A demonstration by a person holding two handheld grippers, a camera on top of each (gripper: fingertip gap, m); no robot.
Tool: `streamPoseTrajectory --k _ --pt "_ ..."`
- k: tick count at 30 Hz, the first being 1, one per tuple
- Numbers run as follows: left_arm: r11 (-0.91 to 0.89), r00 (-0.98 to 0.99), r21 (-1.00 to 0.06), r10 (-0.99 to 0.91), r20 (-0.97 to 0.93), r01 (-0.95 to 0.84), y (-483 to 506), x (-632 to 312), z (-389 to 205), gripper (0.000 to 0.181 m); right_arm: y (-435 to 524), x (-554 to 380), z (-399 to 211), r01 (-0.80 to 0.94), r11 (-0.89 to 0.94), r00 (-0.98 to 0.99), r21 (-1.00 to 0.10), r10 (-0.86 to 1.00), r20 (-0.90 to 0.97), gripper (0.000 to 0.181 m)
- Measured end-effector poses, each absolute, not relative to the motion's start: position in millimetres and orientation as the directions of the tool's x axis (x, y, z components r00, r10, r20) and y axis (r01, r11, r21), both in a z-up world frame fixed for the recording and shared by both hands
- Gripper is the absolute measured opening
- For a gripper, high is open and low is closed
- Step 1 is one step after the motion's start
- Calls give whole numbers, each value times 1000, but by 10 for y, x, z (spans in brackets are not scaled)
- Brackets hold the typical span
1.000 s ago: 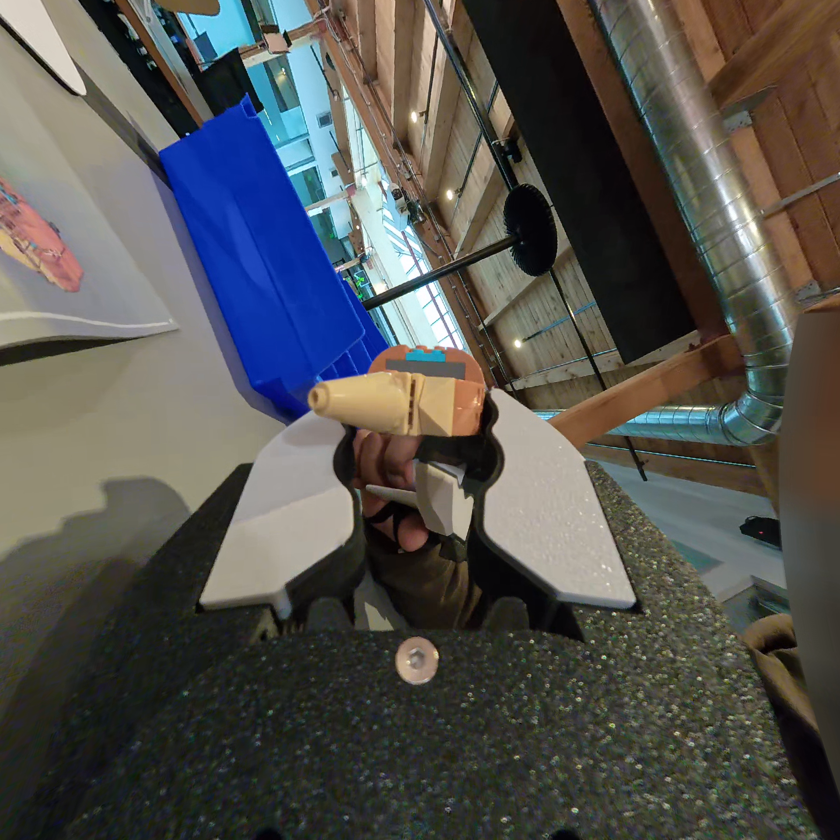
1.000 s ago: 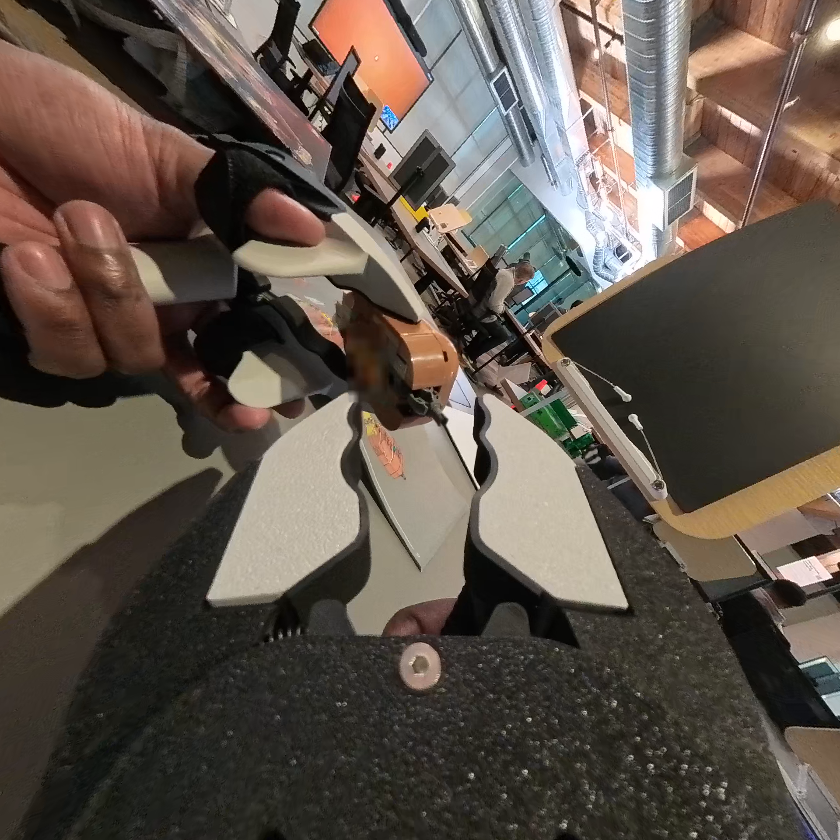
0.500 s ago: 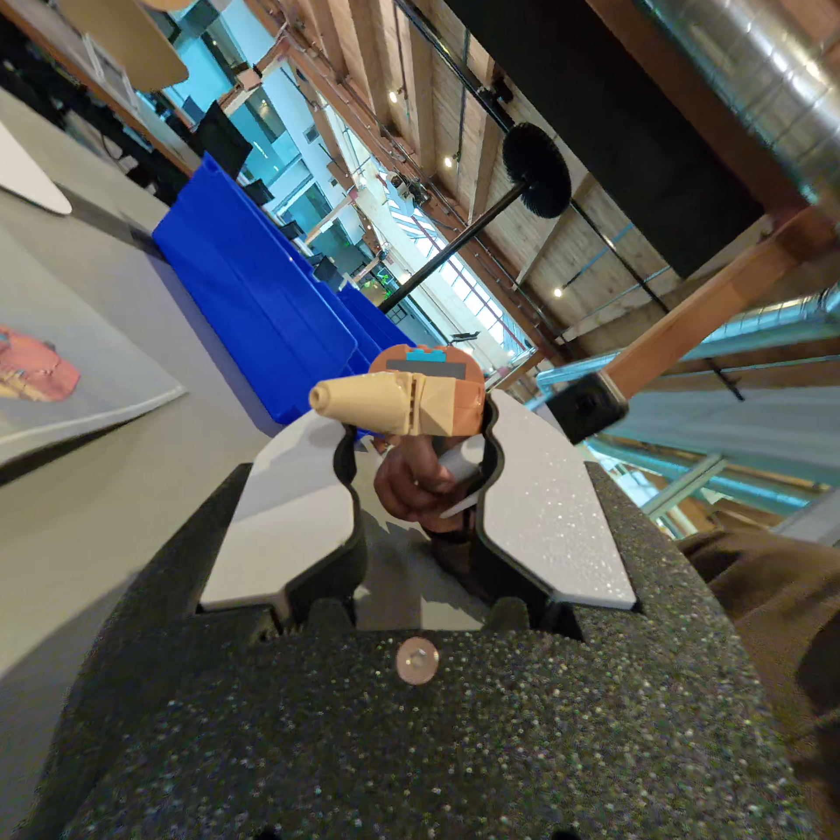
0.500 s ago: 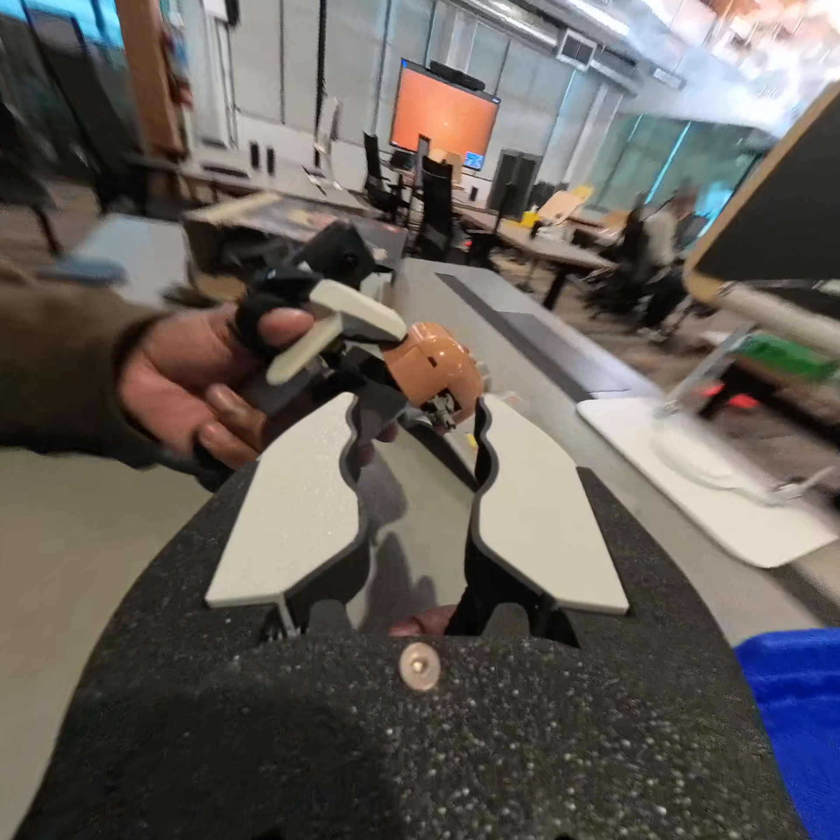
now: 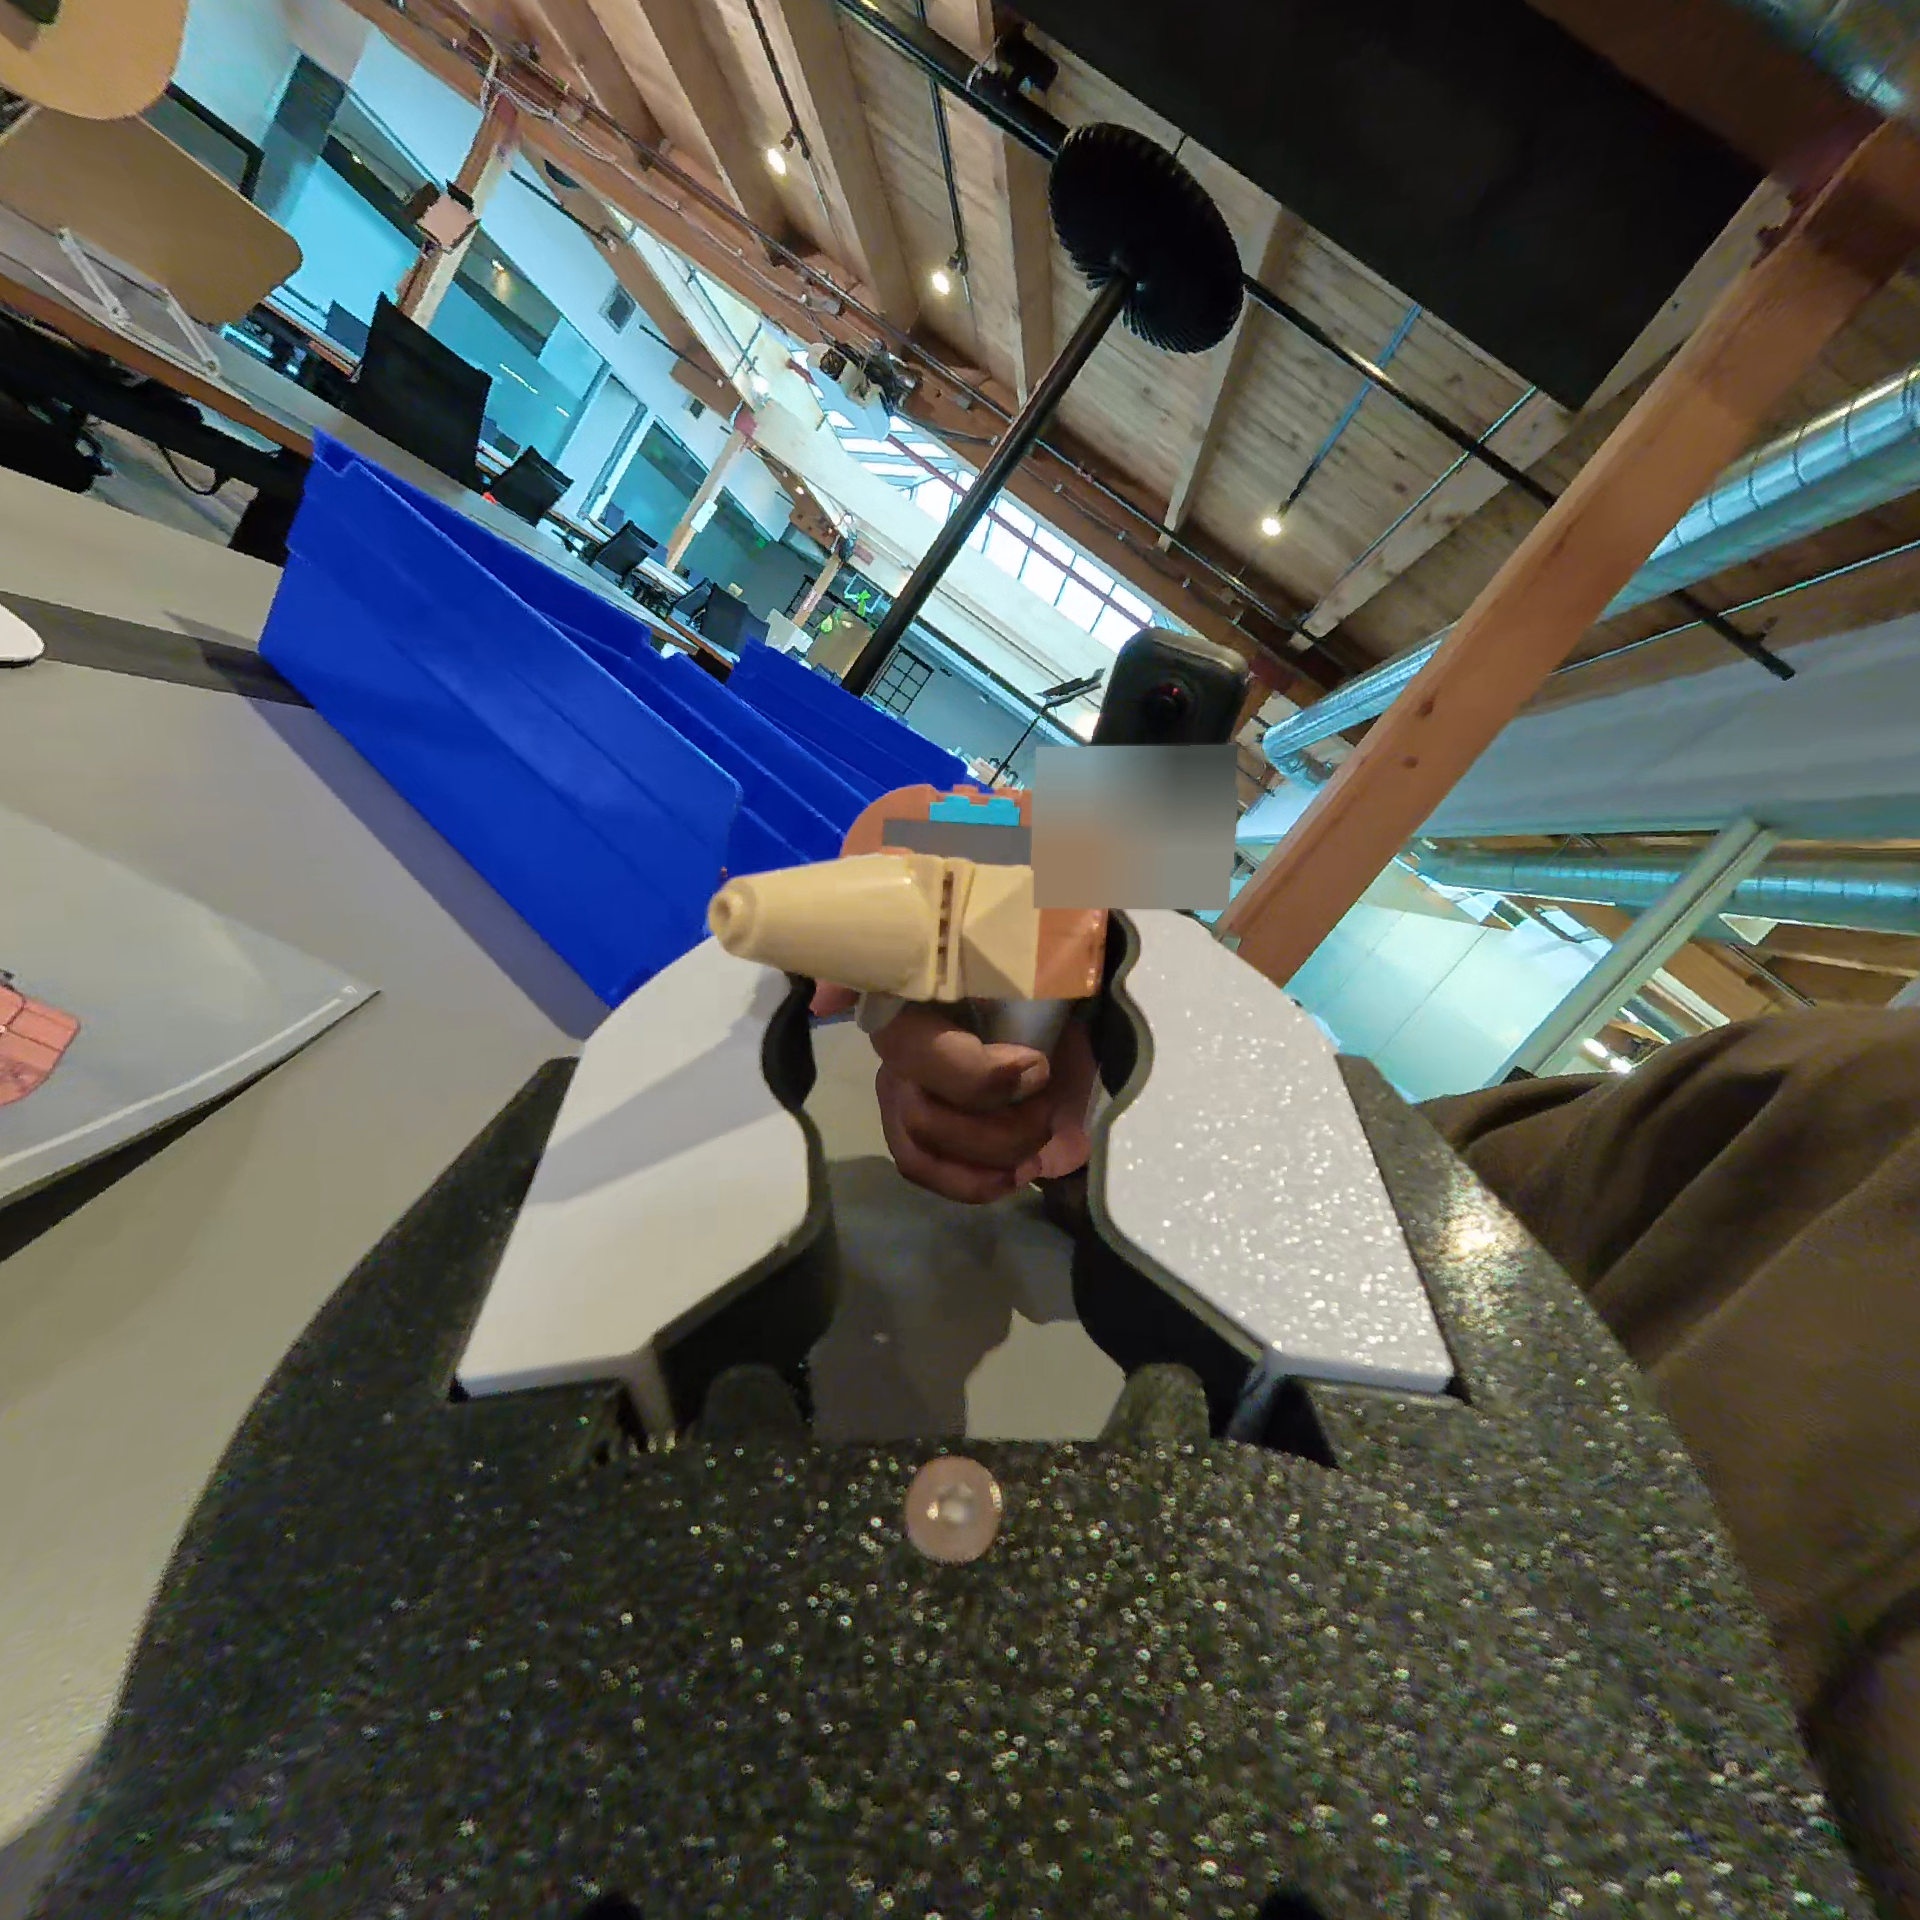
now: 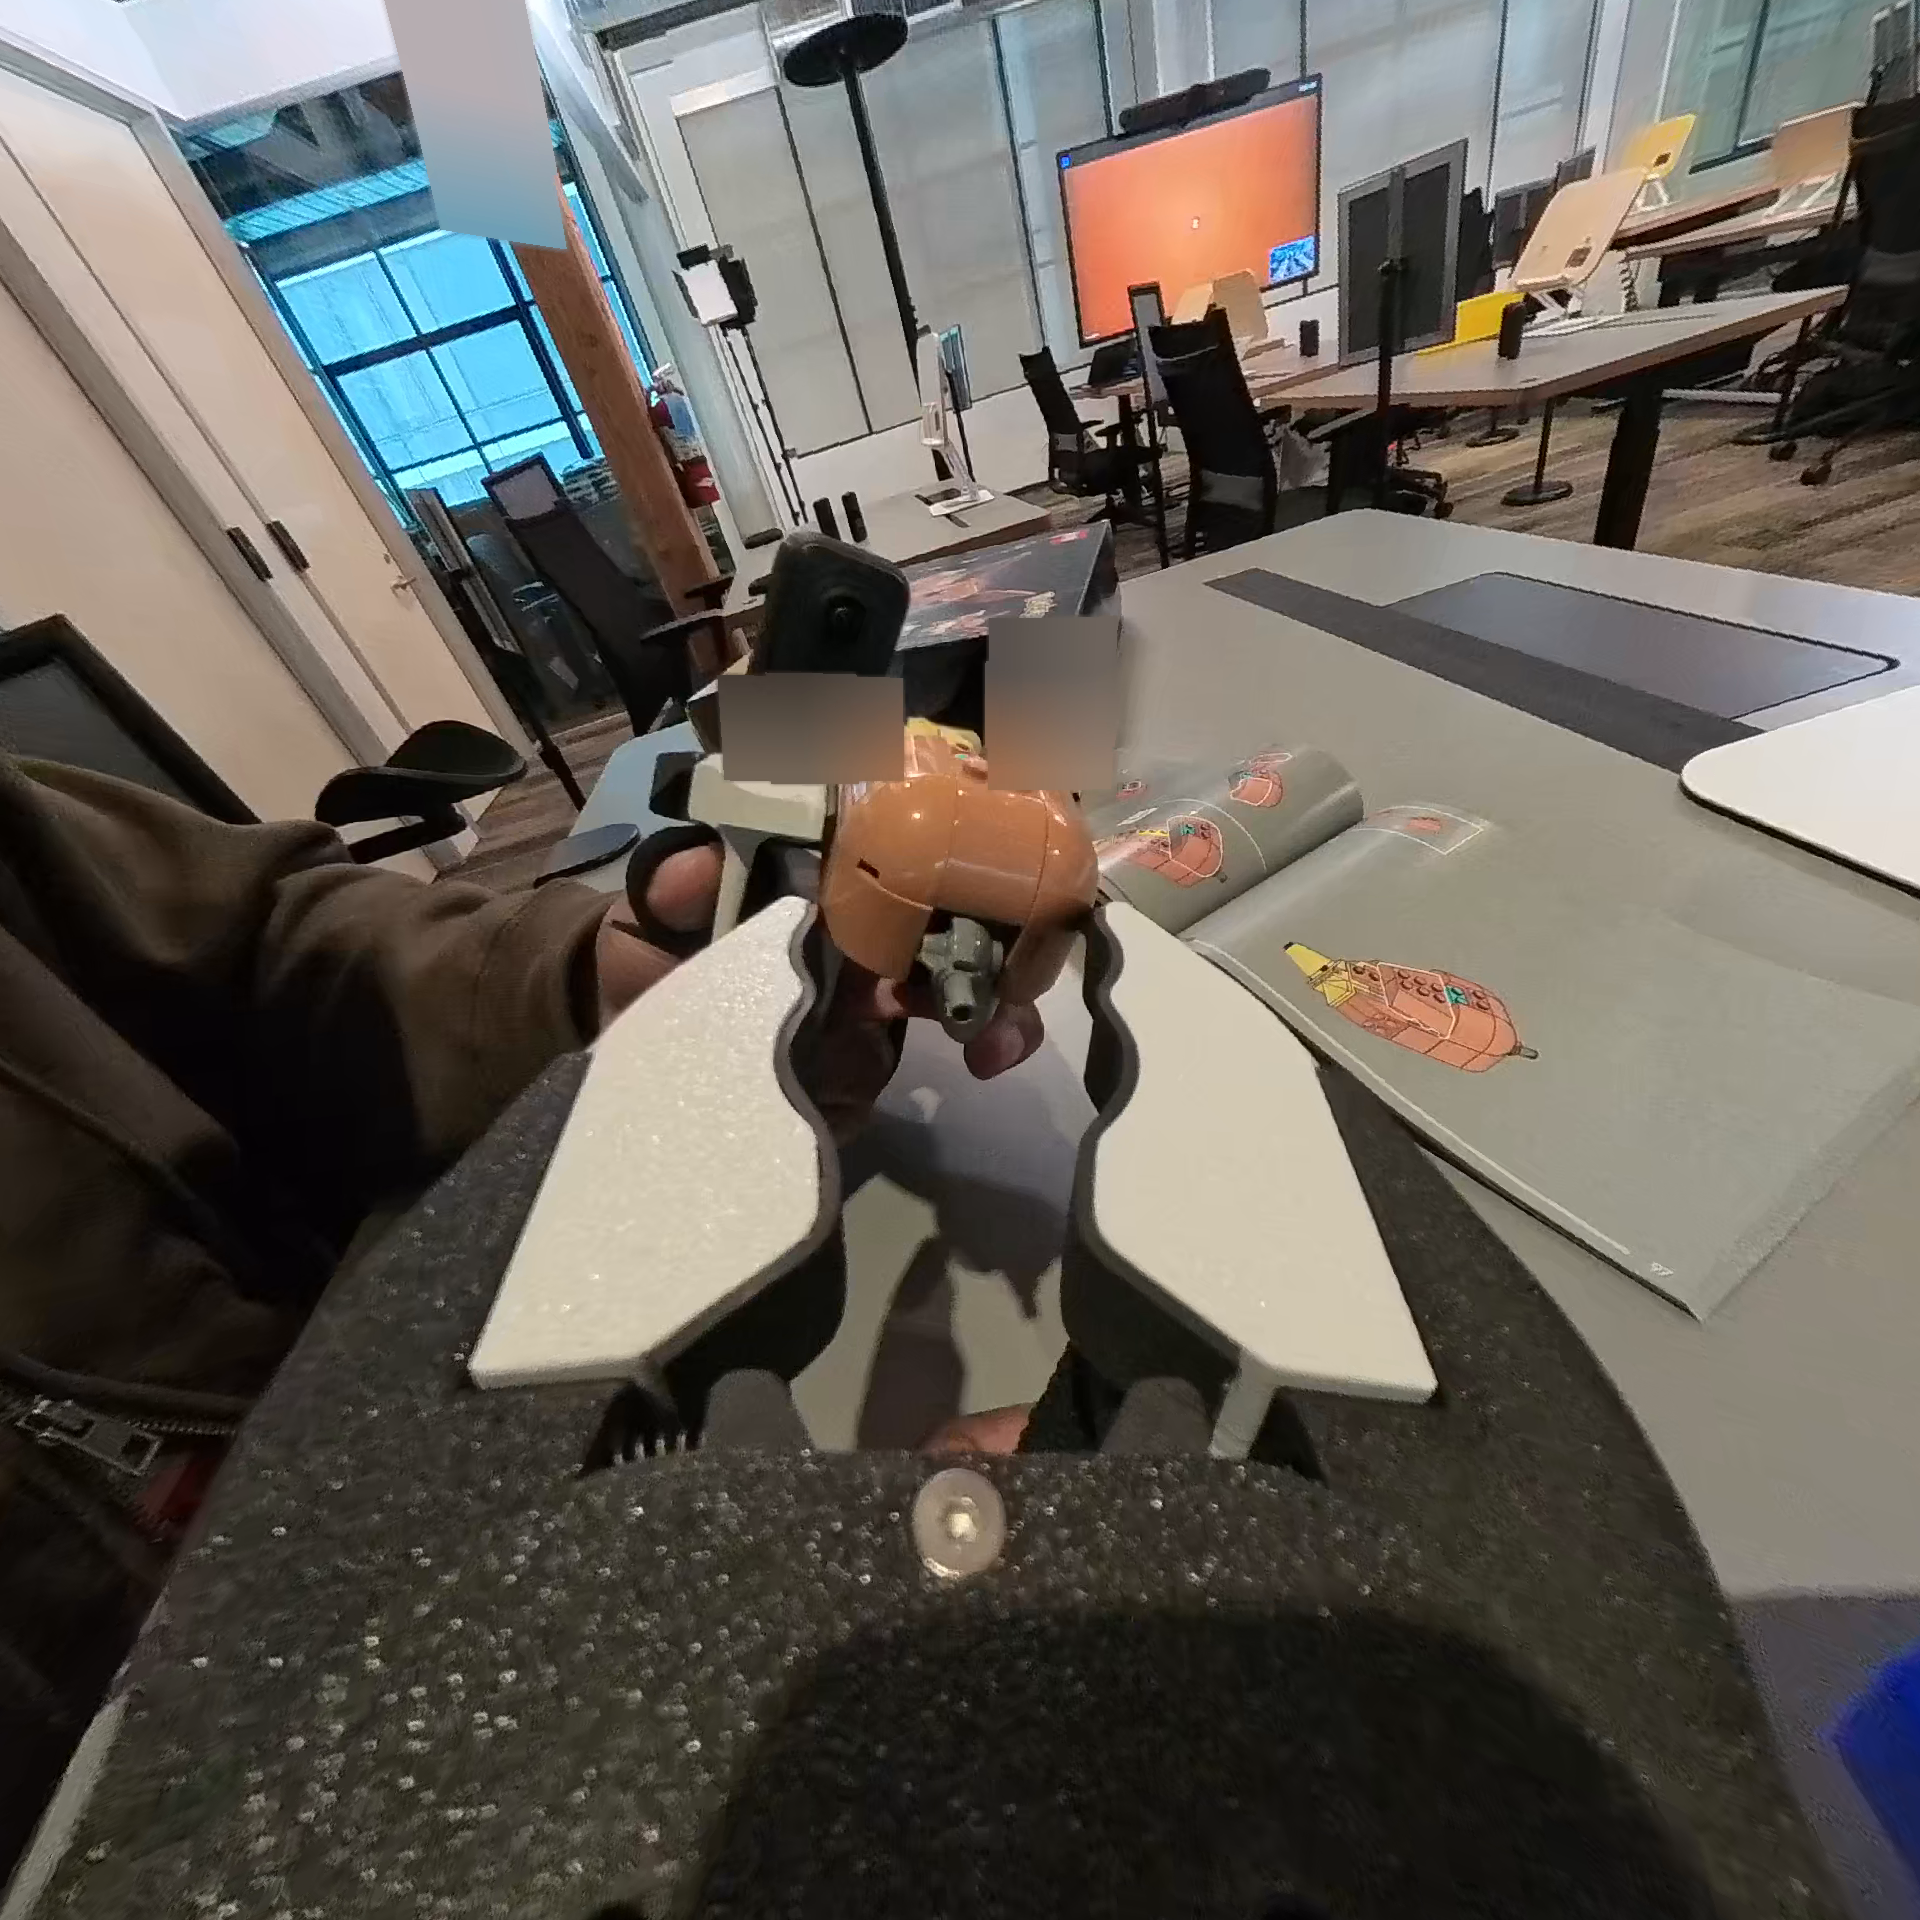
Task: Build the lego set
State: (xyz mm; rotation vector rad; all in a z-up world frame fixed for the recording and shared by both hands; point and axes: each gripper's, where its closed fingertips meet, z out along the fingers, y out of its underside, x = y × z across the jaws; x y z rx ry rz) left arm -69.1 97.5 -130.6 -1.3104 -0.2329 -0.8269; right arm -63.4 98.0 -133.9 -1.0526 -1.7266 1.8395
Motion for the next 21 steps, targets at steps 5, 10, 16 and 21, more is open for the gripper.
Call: streamPoseTrajectory --k 5,10,16,21 --pt "30 721 -777 -398 567 628 970 -676 -1303 54 976 -621 -1343 193 -141 -638 -971 734 -233 47" --pt "43 748 -800 -388 538 598 970 -672 -1294 54 997 -607 -1333 204 -157 -648 -966 718 -254 52" --pt "55 748 -798 -391 536 601 953 -689 -1271 54 1009 -594 -1307 223 -180 -653 -958 702 -284 56" --pt "59 744 -793 -392 541 607 955 -695 -1272 54 975 -592 -1318 257 -204 -652 -945 685 -325 54"
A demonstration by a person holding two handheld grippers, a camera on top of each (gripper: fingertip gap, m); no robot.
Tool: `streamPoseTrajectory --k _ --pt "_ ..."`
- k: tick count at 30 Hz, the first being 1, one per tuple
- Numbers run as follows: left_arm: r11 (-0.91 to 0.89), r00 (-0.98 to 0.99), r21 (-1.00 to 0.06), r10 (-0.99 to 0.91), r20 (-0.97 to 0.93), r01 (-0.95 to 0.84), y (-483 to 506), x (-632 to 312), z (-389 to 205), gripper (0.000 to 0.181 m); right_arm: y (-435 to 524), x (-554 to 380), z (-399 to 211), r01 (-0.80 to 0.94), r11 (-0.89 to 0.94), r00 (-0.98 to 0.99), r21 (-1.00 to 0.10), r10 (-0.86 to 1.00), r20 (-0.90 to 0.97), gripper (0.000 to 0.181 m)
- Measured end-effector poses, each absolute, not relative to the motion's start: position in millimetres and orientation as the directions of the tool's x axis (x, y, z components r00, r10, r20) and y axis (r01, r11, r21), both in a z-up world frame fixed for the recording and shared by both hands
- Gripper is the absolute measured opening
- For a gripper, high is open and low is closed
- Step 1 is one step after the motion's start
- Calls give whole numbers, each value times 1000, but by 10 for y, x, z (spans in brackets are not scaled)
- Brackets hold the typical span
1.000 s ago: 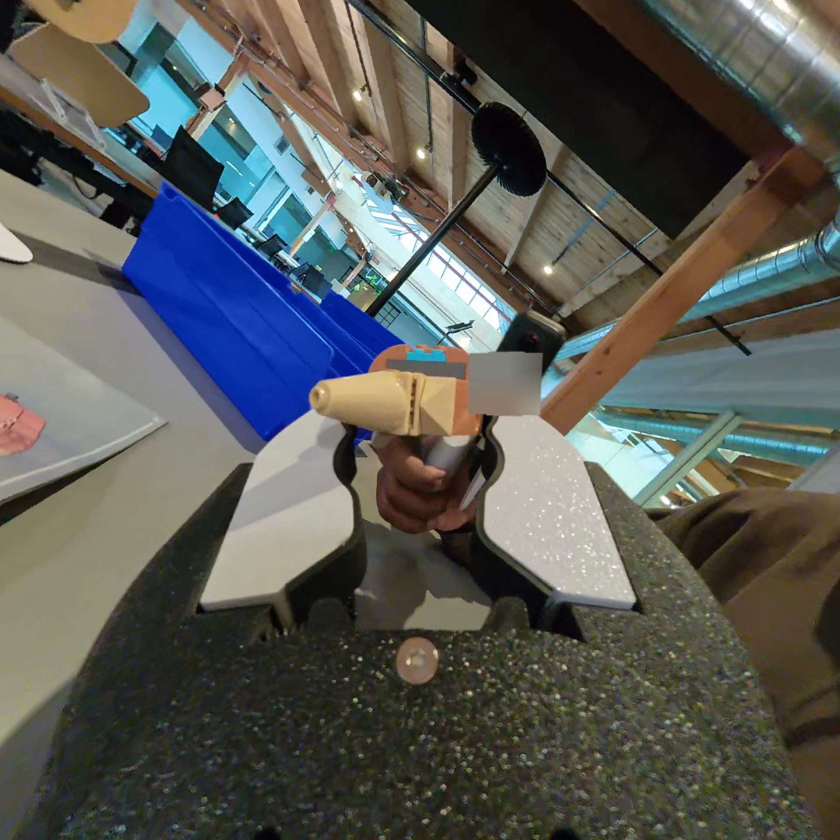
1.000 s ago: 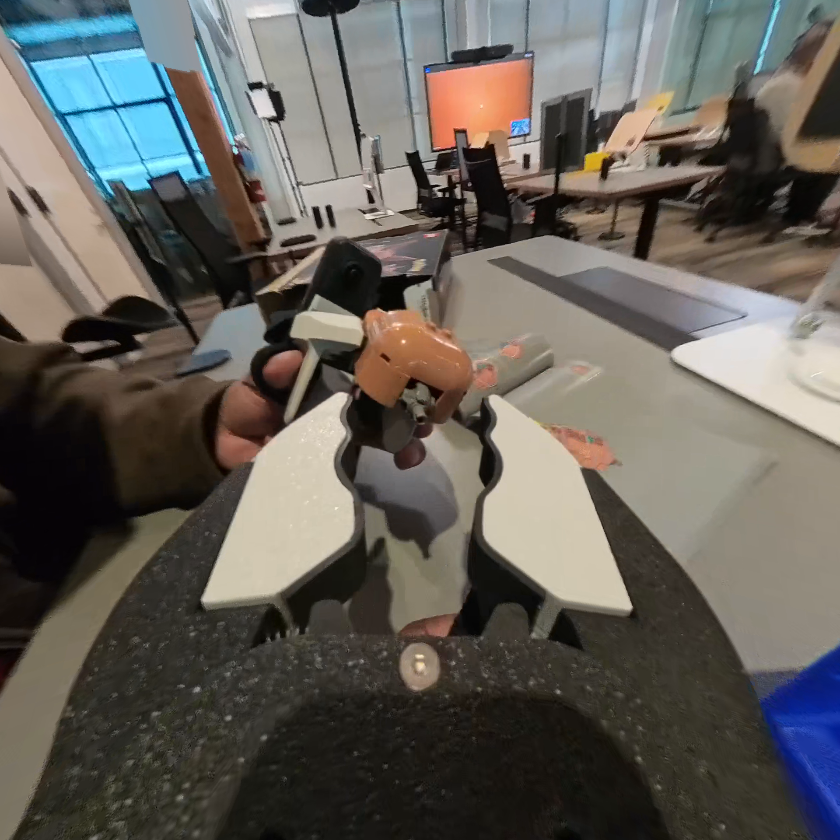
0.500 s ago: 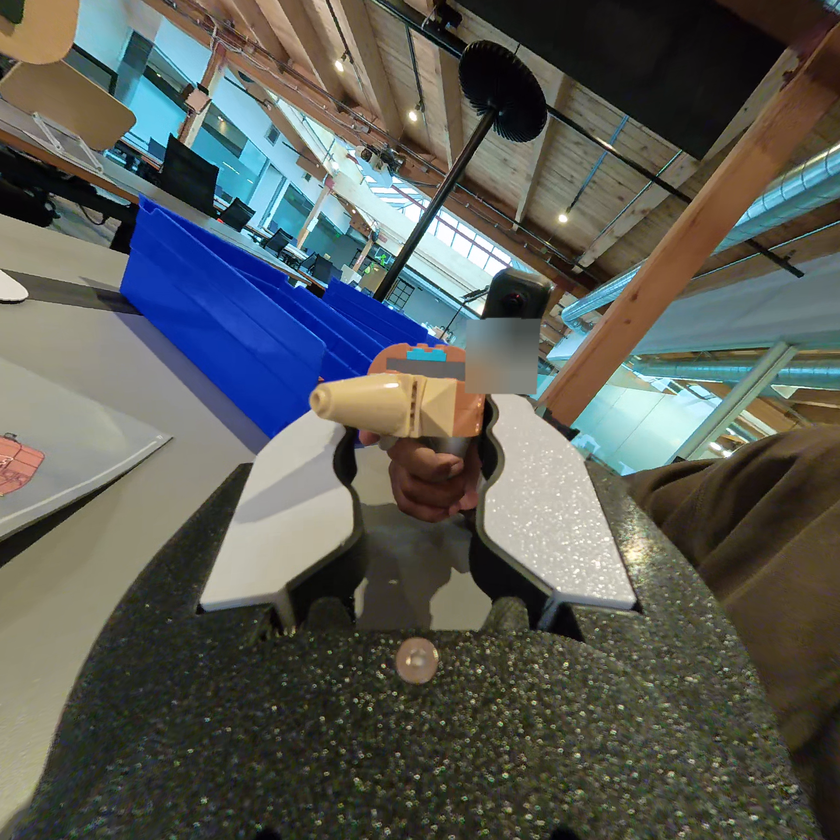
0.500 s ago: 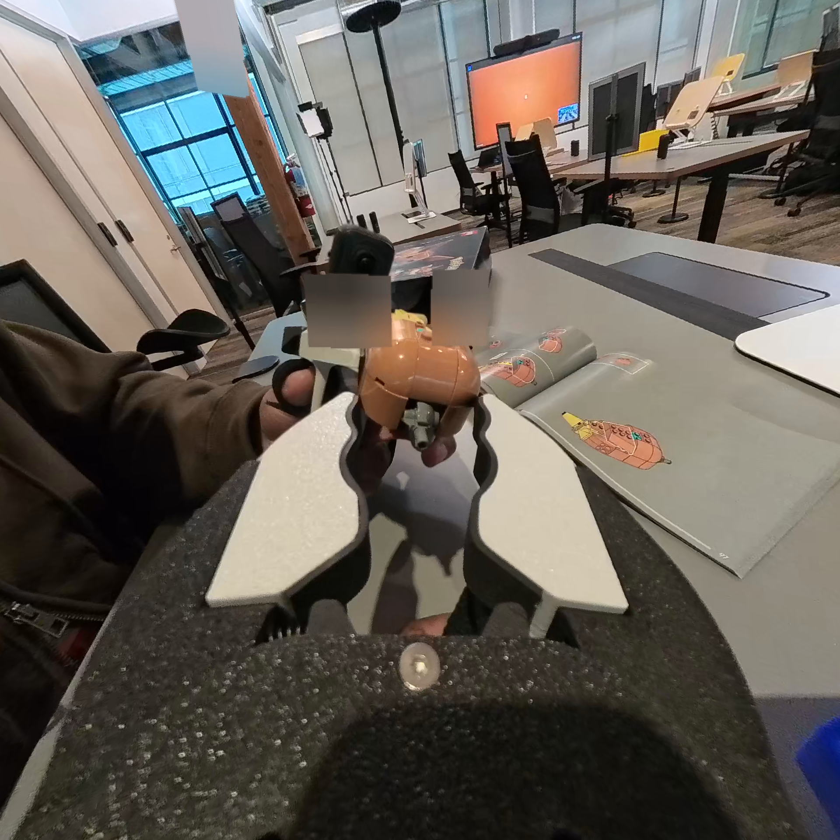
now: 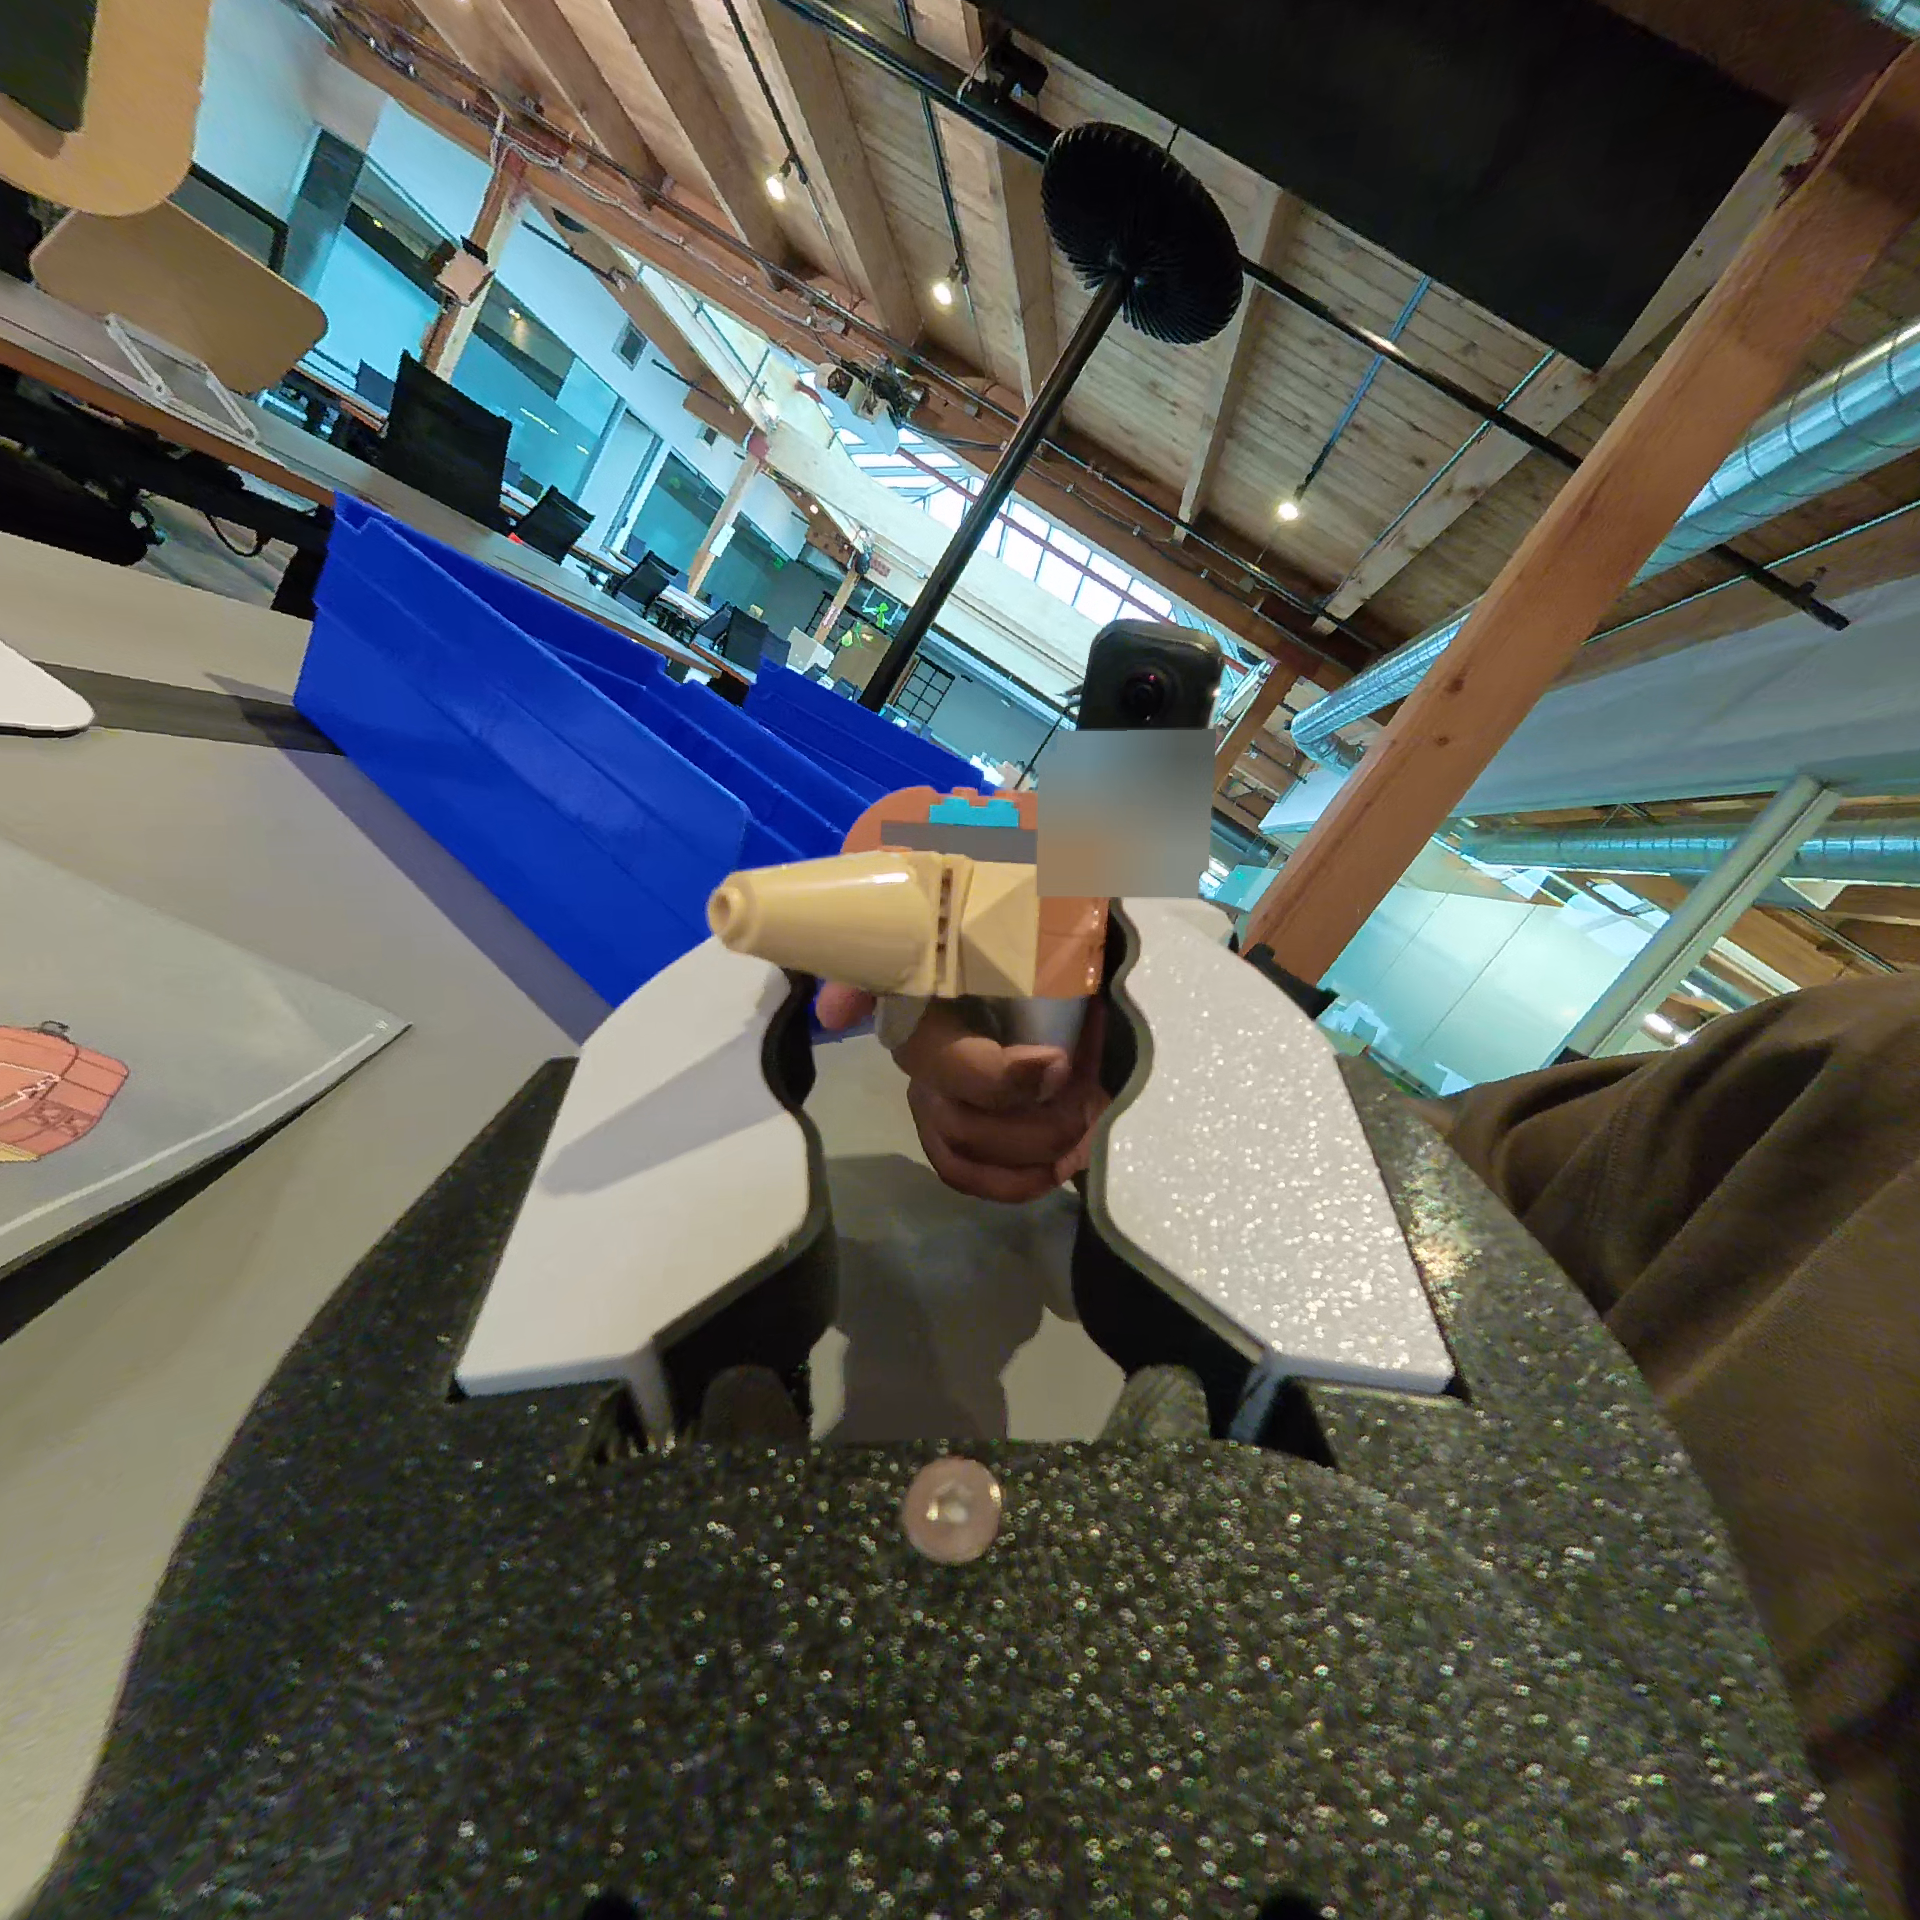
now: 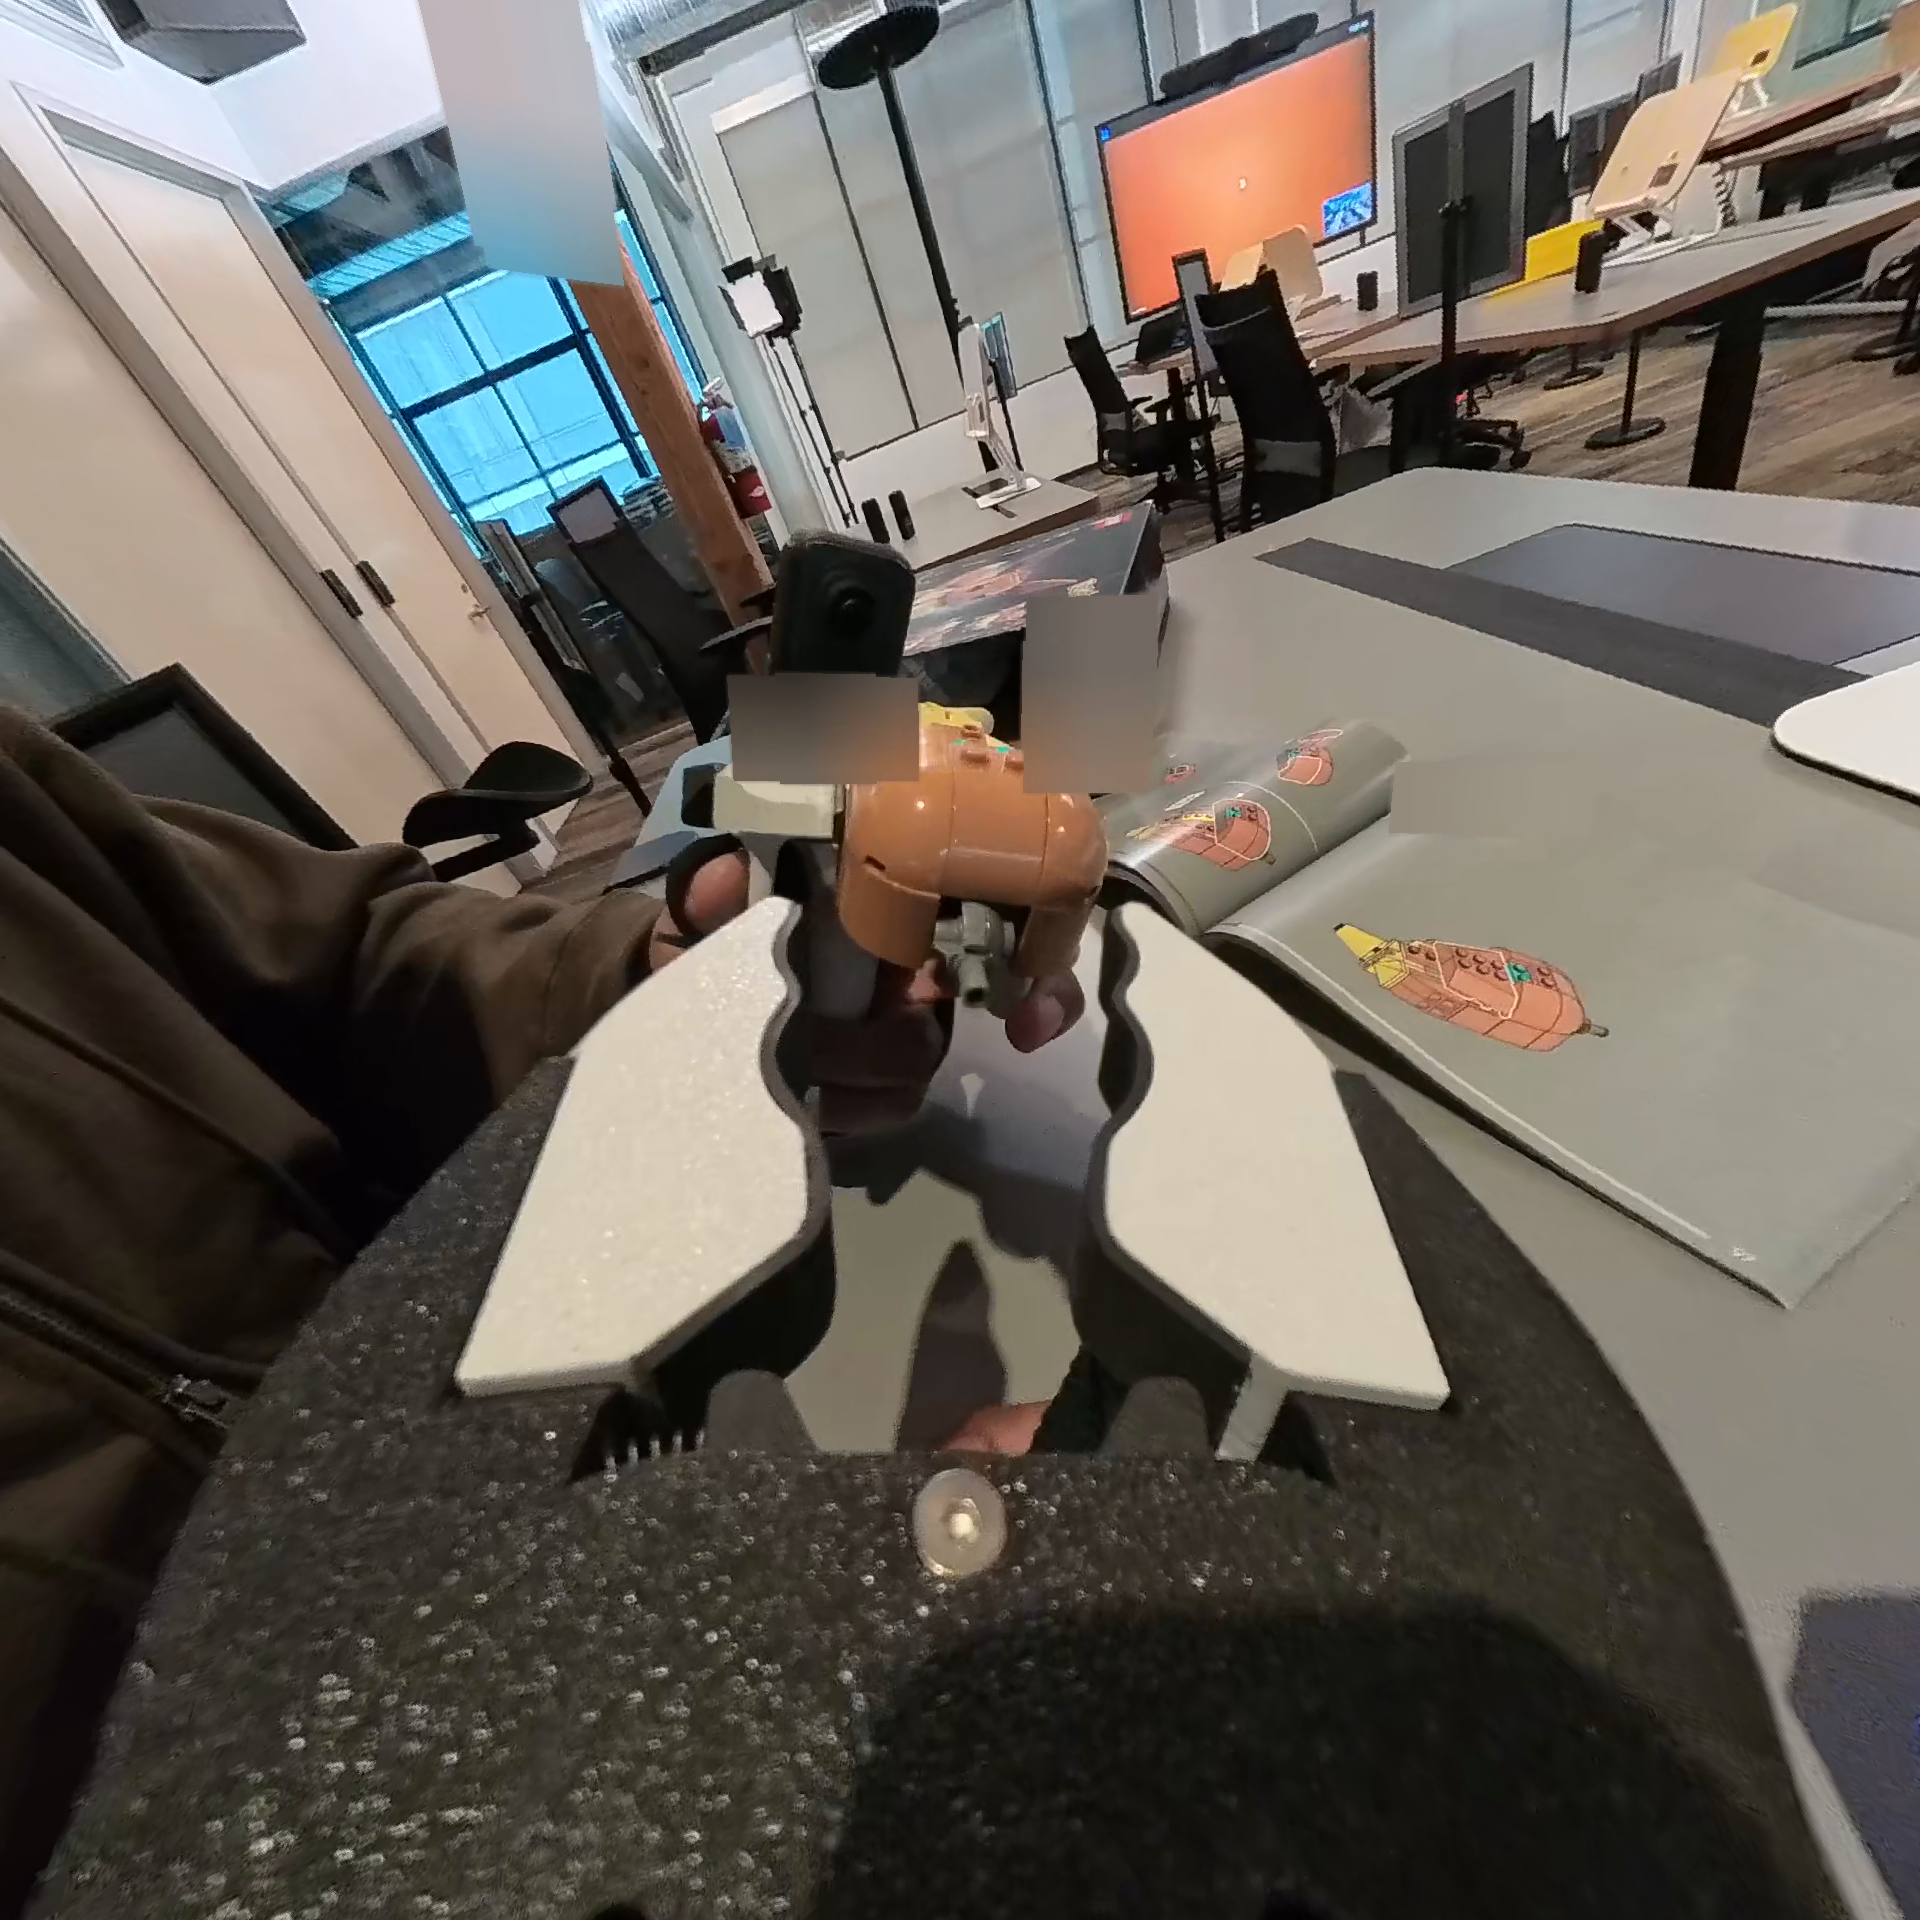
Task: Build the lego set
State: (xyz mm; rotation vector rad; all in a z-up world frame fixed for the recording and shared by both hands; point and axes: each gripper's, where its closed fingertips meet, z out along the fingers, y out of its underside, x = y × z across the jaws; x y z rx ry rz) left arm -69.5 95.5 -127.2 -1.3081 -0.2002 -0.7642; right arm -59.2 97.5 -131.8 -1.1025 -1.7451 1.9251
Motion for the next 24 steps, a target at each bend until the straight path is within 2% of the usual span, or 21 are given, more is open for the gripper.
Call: streamPoseTrajectory --k 10,15,24 --pt "89 762 -798 -379 526 596 960 -720 -1269 54 941 -605 -1330 282 -213 -635 -935 690 -349 53" --pt "102 772 -804 -373 515 586 967 -713 -1268 54 976 -634 -1331 288 -244 -599 -926 709 -373 44" --pt "118 781 -805 -358 511 581 972 -728 -1279 54 976 -655 -1343 288 -249 -568 -925 733 -374 43"
